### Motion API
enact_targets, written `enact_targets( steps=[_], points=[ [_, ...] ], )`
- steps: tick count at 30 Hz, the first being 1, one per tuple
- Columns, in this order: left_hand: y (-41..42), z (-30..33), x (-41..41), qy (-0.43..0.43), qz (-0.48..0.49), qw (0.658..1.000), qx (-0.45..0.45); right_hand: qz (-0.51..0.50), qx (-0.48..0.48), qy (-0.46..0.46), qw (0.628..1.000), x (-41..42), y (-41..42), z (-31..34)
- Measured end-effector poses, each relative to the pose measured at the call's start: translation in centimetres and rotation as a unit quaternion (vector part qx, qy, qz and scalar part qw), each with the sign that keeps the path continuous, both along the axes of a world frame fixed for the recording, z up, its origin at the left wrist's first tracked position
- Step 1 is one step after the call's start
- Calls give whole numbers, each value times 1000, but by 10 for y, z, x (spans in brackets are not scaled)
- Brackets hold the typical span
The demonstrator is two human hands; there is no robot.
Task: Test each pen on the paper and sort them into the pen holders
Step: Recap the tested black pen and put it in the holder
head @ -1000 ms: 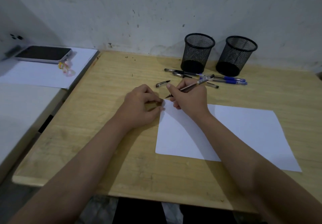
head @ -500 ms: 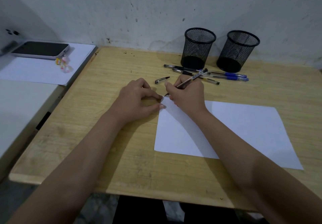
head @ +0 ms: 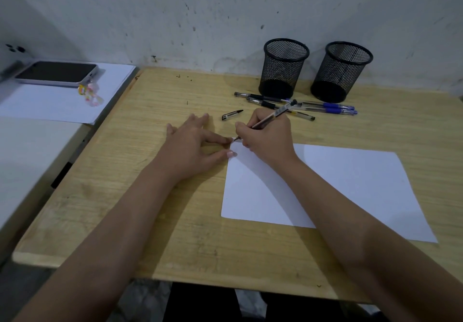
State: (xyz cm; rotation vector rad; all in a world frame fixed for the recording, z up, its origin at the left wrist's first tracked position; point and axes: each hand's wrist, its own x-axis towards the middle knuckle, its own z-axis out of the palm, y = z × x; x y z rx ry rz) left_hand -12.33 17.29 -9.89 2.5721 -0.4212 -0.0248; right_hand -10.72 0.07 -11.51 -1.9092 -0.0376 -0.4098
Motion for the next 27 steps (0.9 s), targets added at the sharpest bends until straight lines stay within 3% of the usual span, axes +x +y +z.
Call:
enact_targets(
  steps=[27],
  points=[
    [-1, 3, 0, 10, 0, 1000, 10, -23, 4, -5, 1000, 2, 0, -2]
  ],
)
